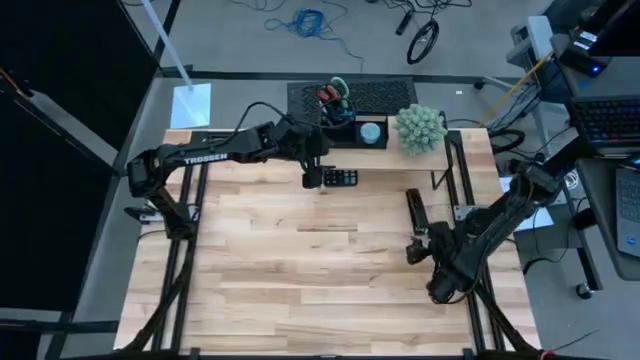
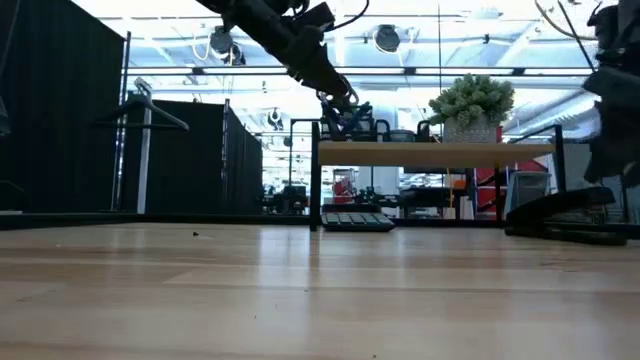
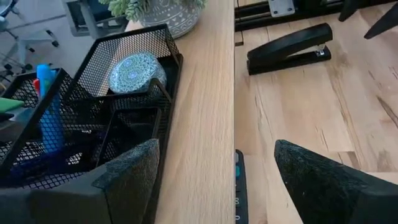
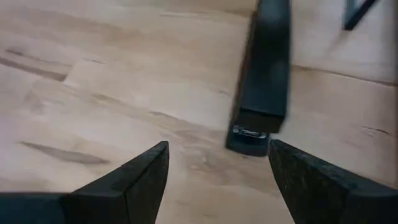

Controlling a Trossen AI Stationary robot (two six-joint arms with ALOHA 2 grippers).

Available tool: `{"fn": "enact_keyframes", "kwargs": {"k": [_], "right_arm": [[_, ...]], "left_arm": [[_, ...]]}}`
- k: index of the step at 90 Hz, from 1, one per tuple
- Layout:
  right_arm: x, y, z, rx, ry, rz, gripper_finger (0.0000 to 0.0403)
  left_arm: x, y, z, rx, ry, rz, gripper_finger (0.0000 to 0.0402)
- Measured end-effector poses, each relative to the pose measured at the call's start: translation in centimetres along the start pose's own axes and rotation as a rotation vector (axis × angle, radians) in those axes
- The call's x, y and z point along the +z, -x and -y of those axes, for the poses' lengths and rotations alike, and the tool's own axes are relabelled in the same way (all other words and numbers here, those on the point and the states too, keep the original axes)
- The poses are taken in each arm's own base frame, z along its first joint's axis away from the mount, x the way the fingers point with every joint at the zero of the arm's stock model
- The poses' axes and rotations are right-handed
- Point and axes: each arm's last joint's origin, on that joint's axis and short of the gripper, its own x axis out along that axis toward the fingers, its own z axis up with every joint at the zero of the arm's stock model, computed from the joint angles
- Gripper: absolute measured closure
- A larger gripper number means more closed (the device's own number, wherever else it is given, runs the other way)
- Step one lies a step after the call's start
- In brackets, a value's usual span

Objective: Pick and place office supplies into organizer
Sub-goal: Put the black stapler under the wooden shelf

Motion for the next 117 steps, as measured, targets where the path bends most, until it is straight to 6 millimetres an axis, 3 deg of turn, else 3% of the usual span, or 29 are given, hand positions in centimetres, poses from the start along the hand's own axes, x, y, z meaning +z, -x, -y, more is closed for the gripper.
{"fn": "enact_keyframes", "kwargs": {"k": [38, 61, 117], "right_arm": [[-0.6, -0.3, -0.2, 0.042, 0.072, 0.081, 0.0145], [-0.6, -0.4, -0.5, 0.052, 0.202, 0.086, 0.0145], [0.3, -1.1, 0.3, -0.111, 0.091, 0.084, 0.0145]], "left_arm": [[0.1, 0.0, 0.0, 0.005, 0.000, 0.013, 0.0093], [0.1, 0.0, -0.1, 0.005, 0.000, 0.012, 0.0093], [0.3, 0.0, -0.1, 0.014, -0.002, 0.033, 0.0093]]}}
